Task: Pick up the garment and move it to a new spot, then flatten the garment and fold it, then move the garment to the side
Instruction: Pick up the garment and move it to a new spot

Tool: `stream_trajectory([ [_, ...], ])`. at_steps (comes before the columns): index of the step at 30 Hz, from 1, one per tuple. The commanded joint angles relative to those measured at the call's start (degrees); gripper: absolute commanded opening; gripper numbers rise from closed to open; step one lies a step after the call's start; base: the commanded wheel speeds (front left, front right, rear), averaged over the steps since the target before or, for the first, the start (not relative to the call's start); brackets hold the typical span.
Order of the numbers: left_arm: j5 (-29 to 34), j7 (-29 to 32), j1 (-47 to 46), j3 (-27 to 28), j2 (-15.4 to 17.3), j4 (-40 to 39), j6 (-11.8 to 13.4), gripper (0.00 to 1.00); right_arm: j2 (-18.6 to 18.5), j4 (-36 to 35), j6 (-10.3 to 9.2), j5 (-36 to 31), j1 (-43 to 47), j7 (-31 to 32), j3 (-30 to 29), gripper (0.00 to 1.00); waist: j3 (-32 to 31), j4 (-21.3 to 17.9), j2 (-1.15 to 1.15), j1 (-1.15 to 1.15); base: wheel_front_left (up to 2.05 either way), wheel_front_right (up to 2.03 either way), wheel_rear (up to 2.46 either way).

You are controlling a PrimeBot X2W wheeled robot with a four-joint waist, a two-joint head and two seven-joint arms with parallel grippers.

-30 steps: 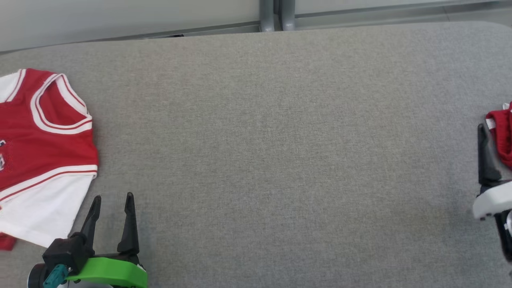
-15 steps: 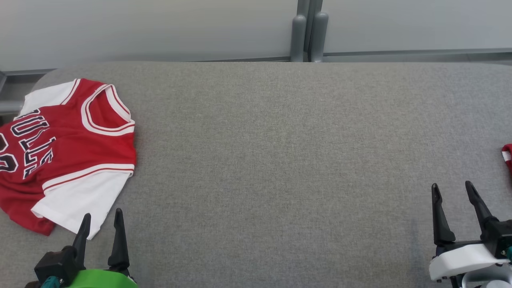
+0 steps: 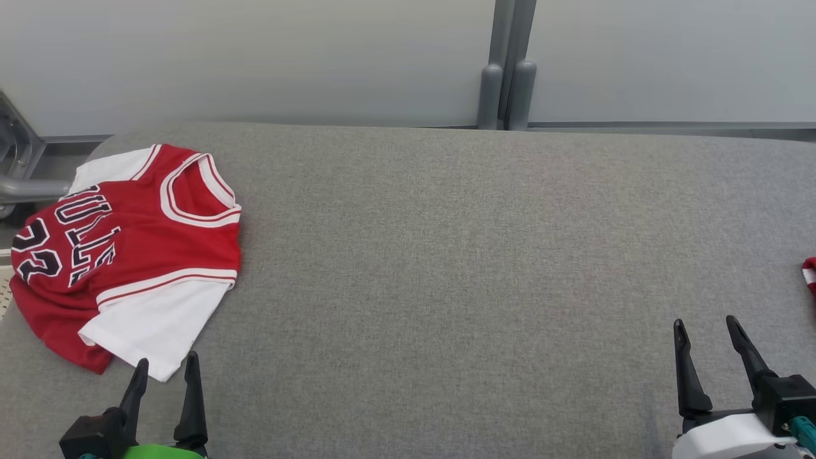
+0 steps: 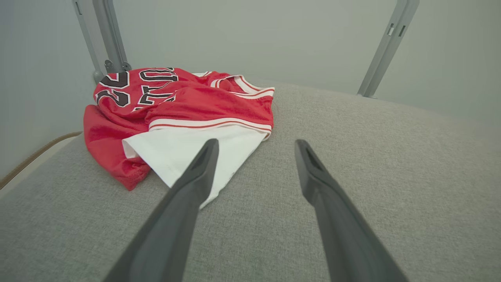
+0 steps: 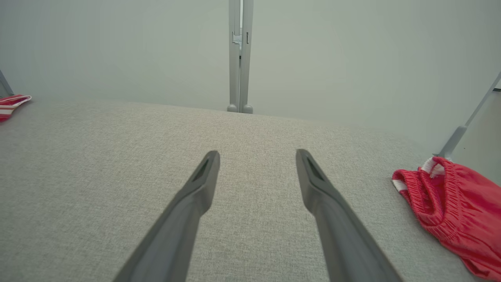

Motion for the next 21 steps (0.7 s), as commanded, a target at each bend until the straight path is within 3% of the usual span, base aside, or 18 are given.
stream_trajectory([
  [1,0.5,-0.2,0.7,0.3,-0.2,-0.1,-0.3,1.00,0.1,-0.3,-0.07,-0.2,0.8,-0.2,0.0,1.00,-0.6,0.5,0.69,0.00,0.00,0.00,0.00],
  [7,1.1,-0.2,0.6,0.0,-0.5,-0.5,-0.7,1.00,0.2,-0.5,-0.07,-0.9,1.4,-0.2,1.8,1.00,-1.5,4.4,0.69,0.00,0.00,0.00,0.00],
  [18,1.2,0.1,2.6,-0.5,2.3,-0.4,-0.9,1.00,0.4,0.5,-0.07,-0.9,-0.7,-0.2,7.4,1.00,-4.0,20.3,0.69,0.00,0.00,0.00,0.00],
  [21,0.3,0.1,3.9,0.9,3.2,-0.9,-0.3,1.00,0.5,1.0,-0.07,-0.8,-2.3,-0.2,10.5,1.00,-4.0,22.4,0.69,0.00,0.00,0.00,0.00],
])
